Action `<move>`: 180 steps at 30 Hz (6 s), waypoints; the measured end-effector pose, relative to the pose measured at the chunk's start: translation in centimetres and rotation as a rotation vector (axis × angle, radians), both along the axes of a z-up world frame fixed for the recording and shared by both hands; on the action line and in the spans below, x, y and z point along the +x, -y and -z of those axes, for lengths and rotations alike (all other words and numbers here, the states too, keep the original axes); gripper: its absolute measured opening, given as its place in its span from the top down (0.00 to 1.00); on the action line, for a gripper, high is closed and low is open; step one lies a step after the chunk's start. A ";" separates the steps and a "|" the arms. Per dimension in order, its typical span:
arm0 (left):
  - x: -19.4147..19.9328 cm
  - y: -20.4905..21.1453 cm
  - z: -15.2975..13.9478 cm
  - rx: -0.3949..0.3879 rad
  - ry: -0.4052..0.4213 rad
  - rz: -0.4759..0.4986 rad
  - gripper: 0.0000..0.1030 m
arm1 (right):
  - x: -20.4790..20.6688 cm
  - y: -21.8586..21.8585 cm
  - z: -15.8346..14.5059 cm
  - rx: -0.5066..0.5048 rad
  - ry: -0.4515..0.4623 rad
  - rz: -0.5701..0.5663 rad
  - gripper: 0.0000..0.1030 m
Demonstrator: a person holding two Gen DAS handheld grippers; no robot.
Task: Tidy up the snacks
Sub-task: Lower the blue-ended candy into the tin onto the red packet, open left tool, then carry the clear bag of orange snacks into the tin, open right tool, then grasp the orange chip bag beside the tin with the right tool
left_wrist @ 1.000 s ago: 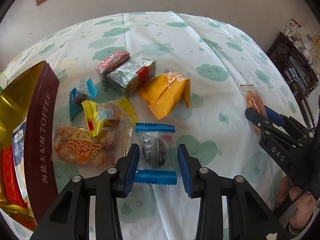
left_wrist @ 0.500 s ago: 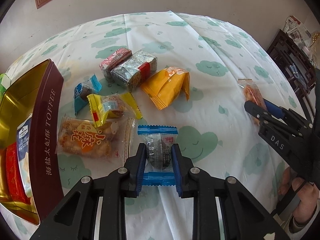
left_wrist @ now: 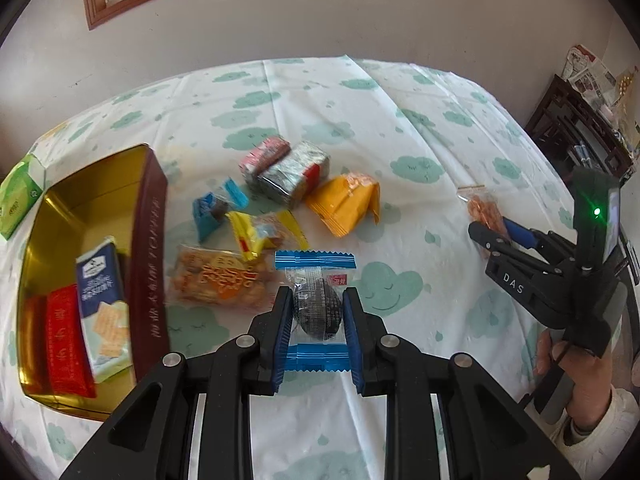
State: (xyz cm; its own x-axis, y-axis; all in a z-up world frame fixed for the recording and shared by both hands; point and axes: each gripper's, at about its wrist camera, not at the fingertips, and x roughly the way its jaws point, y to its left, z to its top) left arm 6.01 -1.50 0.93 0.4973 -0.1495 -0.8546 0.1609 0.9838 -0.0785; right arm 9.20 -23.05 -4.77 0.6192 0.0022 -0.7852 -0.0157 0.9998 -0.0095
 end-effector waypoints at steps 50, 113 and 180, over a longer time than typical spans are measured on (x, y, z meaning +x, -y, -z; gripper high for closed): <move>-1.5 -20.2 3.3 0.202 -0.072 -0.376 0.75 | 0.0 0.0 0.1 -0.002 0.001 -0.002 0.59; -8.3 -24.5 -0.6 0.162 0.066 -0.578 0.16 | -2.5 -16.2 -8.2 0.131 0.016 -0.276 0.61; -9.9 -25.8 -1.6 0.197 0.065 -0.627 0.14 | -2.9 -27.6 -7.7 0.179 -0.001 -0.497 0.46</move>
State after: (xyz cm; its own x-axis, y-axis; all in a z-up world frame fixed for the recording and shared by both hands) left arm -3.91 24.26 2.51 0.4908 0.3413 -0.8016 -0.4485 0.8878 0.1034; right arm 6.30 4.56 2.97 0.5088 0.4296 -0.7460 -0.4880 0.8578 0.1612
